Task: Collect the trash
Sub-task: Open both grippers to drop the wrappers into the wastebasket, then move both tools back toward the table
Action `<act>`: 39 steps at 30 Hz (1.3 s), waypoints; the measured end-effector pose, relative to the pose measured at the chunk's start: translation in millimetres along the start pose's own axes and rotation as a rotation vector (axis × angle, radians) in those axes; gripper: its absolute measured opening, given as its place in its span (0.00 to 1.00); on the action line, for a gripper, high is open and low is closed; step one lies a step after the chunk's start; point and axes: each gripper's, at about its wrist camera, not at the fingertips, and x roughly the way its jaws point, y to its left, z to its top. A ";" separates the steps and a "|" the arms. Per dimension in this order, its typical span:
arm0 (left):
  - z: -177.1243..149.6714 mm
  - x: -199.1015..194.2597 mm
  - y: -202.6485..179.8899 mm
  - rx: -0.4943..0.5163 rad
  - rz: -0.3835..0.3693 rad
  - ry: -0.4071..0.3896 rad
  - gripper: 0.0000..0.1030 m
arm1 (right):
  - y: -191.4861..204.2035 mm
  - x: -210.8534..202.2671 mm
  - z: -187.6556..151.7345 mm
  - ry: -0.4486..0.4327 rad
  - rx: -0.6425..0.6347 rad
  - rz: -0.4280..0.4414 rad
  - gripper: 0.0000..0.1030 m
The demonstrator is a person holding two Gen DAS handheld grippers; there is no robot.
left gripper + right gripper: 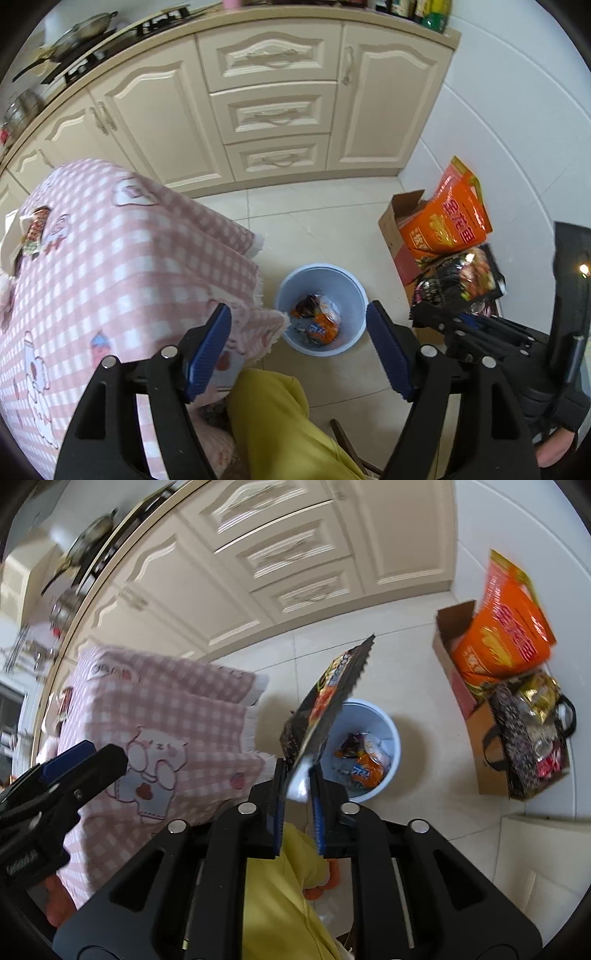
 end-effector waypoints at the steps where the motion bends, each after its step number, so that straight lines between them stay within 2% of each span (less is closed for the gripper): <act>1: -0.5 -1.9 3.5 -0.003 0.009 -0.005 0.73 | 5.2 2.5 2.3 0.015 -0.004 -0.003 0.35; 2: -0.4 -3.9 7.8 -0.006 0.021 -0.009 0.73 | 9.3 4.9 4.9 0.027 -0.011 -0.005 0.50; 3: -0.4 -6.0 12.7 -0.013 0.030 -0.012 0.73 | 14.5 6.0 7.8 0.027 -0.022 -0.010 0.70; 6: -1.7 -10.9 24.3 -0.033 0.035 -0.020 0.74 | 28.0 0.6 9.8 -0.017 -0.064 -0.048 0.70; 11: -3.3 -15.9 34.9 -0.052 0.033 -0.026 0.74 | 36.0 -3.4 7.9 -0.012 -0.070 -0.038 0.70; 25: -15.7 -39.4 52.3 -0.086 0.015 -0.069 0.74 | 74.6 -47.4 -2.5 -0.104 -0.152 -0.082 0.70; 31: -24.4 -54.3 75.8 -0.136 0.017 -0.093 0.75 | 100.6 -53.5 -6.4 -0.102 -0.192 -0.044 0.70; 39: -40.1 -72.3 127.5 -0.235 0.053 -0.117 0.79 | 153.5 -44.0 -8.2 -0.085 -0.297 -0.032 0.71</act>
